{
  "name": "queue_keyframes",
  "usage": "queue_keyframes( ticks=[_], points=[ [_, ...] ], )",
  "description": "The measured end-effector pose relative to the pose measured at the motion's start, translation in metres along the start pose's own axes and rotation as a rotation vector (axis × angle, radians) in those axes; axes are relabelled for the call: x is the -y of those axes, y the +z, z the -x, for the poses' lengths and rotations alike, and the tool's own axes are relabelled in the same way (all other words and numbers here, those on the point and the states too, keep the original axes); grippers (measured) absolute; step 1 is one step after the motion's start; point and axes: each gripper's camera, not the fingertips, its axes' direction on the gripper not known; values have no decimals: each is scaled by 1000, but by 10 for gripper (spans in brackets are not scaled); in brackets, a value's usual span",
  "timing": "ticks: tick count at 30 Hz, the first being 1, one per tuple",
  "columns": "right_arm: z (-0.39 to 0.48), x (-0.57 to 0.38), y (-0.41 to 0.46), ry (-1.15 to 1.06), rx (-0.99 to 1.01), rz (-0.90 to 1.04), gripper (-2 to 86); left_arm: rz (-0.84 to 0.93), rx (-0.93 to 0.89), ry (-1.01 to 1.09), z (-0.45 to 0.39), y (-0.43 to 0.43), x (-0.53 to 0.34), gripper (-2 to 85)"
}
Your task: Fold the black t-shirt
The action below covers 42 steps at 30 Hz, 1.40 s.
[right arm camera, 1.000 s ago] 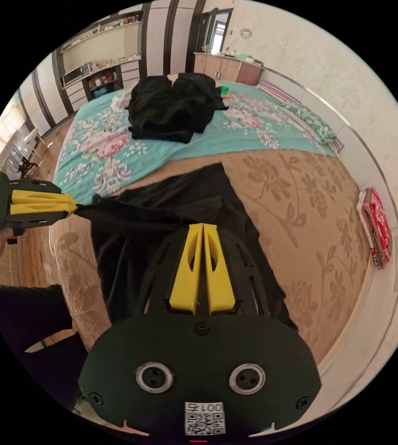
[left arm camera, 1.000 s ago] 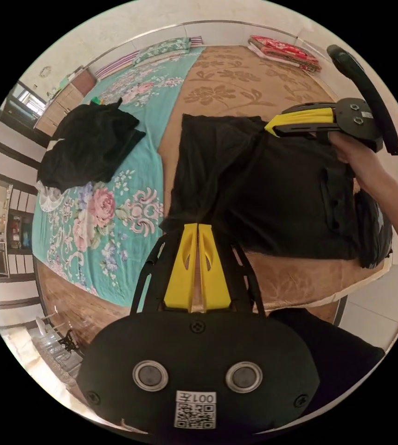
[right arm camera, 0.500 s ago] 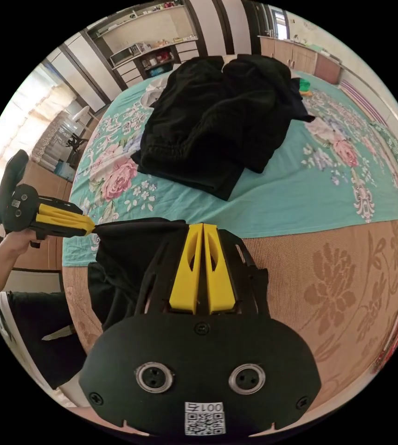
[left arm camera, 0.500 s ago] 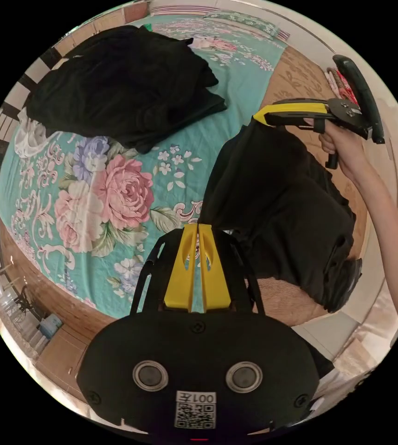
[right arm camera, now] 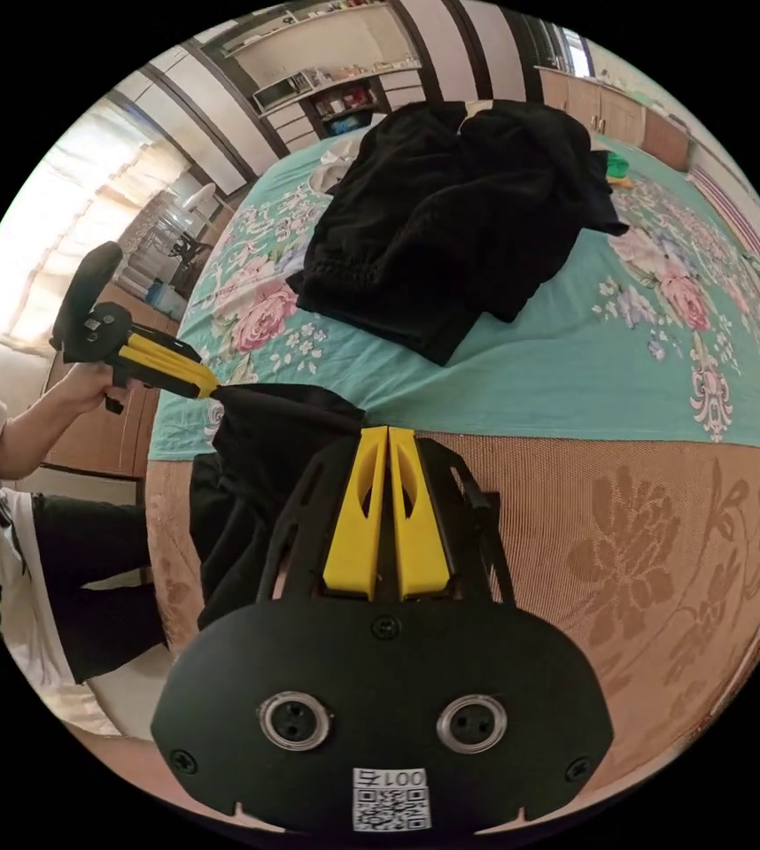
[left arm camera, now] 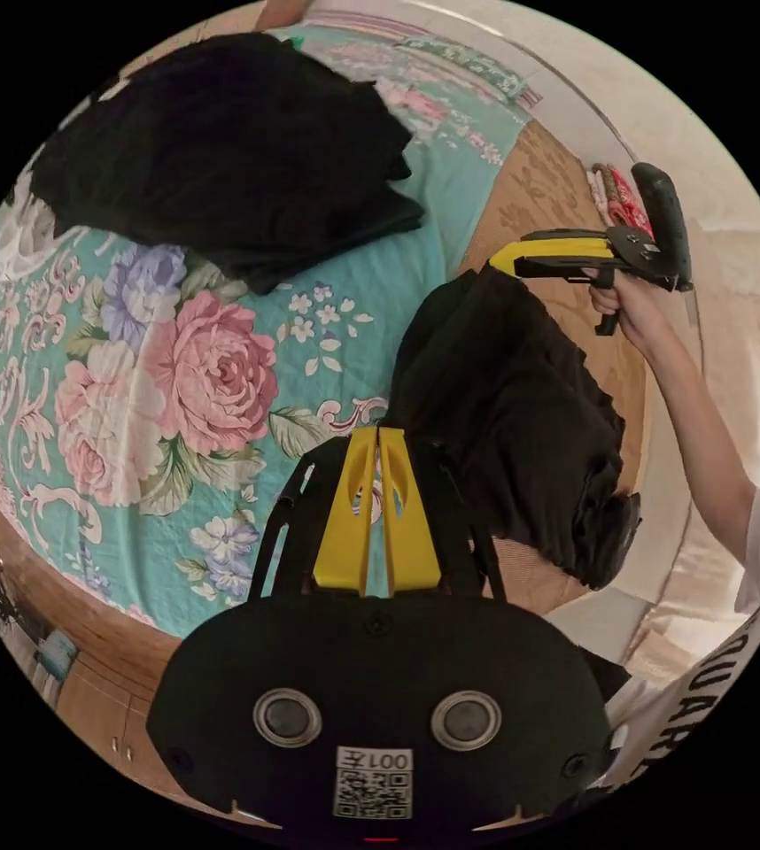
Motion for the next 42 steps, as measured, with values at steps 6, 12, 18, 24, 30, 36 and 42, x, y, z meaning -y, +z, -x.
queue_keyframes(
  ticks=[6, 12, 18, 24, 30, 36, 42],
  points=[
    [17, -98, -24, 107, -5, -127, 2, -1, 129, 393, -67, 4, -25, -9],
    [22, -164, 0, 309, -48, 1, 13, 149, 47, 411, -80, 36, -35, -6],
    [90, -237, -30, 606, -177, -67, 57, 138, 118, 156, -26, 31, -25, 31],
    [197, -294, -5, 947, -350, 154, 150, 180, -34, 87, 7, 49, -13, 67],
    [226, -310, 53, 1190, -267, 205, 106, 205, 90, 209, -1, 61, -1, 7],
    [248, -310, 40, 1154, -378, 180, 39, 160, 83, 291, 4, 35, -4, -8],
    [280, -343, 53, 1231, -217, 173, 35, 307, 118, 213, 22, 70, -32, -9]
  ],
)
